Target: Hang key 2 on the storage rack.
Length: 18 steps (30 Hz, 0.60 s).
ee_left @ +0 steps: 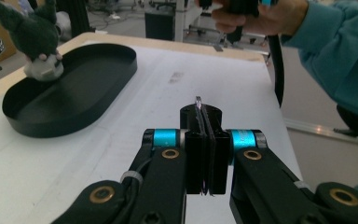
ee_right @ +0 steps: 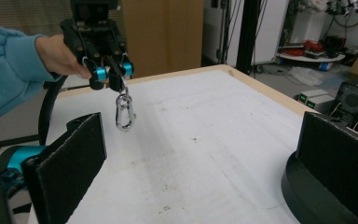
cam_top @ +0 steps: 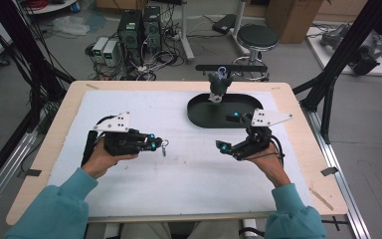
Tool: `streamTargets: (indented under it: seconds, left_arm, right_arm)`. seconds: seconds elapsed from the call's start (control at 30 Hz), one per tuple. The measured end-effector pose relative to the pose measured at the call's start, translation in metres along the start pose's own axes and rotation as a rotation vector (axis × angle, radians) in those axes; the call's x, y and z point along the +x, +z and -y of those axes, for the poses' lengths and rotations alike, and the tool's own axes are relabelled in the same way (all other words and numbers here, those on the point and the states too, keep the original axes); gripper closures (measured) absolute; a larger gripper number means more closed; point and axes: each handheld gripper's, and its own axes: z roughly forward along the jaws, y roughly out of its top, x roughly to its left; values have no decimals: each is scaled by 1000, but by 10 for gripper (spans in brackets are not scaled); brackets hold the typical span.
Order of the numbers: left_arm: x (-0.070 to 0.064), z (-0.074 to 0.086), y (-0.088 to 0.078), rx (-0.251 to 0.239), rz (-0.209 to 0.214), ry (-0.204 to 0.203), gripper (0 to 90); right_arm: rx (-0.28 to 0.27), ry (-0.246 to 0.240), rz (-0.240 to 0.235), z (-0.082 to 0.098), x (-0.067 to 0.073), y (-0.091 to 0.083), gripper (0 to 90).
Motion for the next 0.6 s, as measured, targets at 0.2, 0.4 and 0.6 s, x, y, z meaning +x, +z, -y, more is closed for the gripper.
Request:
streamTargets:
  seconds: [0.2, 0.4, 0.6]
  left_arm:
    - [3, -11, 6, -41, 9, -11, 881]
    - [6, -26, 12, -51, 8, 16, 881]
    - [10, -36, 16, -76, 11, 10, 881]
  right_arm:
    - [16, -15, -49, -9, 2, 13, 9]
    - [25, -24, -94, -15, 3, 25, 12]
    - [41, -25, -132, -21, 3, 37, 17]
